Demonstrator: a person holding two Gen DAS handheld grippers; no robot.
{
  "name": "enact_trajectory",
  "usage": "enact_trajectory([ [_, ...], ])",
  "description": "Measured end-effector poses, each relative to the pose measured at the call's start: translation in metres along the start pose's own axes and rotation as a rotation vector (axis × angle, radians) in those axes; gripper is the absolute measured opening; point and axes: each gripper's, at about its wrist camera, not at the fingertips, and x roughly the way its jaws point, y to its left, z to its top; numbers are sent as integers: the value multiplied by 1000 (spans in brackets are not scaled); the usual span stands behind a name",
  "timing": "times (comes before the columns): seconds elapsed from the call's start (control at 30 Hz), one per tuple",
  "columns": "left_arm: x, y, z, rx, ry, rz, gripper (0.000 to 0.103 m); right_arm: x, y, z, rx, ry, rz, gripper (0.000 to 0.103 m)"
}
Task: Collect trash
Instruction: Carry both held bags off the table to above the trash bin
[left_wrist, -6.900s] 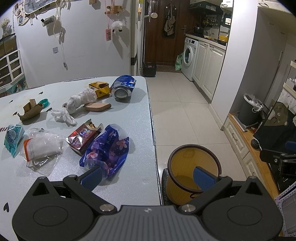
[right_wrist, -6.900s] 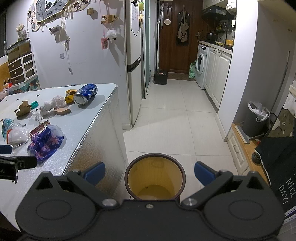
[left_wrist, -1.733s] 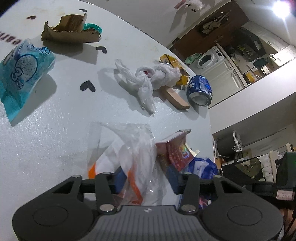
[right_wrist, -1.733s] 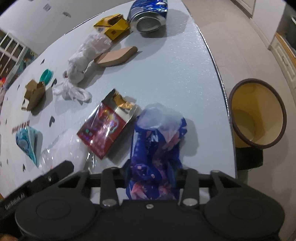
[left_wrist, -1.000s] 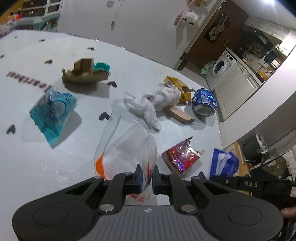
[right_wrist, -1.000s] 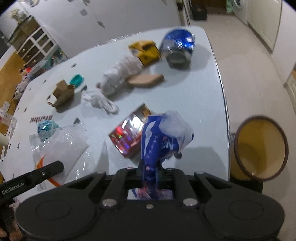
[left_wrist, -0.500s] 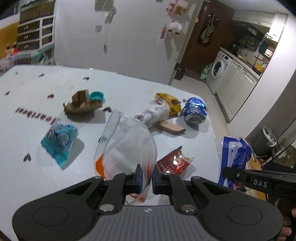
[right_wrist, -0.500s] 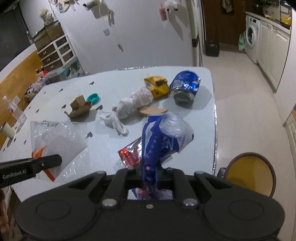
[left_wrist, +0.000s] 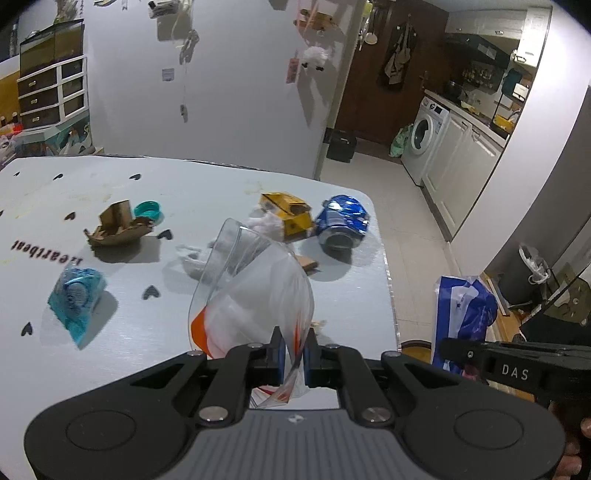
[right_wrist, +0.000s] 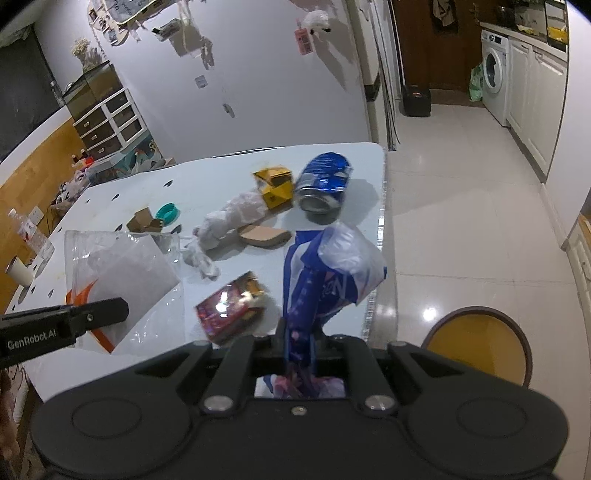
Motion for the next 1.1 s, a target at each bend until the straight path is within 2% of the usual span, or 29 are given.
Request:
enact_trajectory([
  [0.27,24,-60,5,-17,16,3,9,-4,-61,13,-10,35,15,10],
  [0.53,63,-124,10,0,58,-28,9,1,-132,23,18,75,6,10],
  [0.87,127,-186,7,46,164,-88,9,17,-212,20,95,153,-41,11],
  [1.1,174,-219,-1,84,254,-143,9,33,-254,9,150,206,-73,11],
])
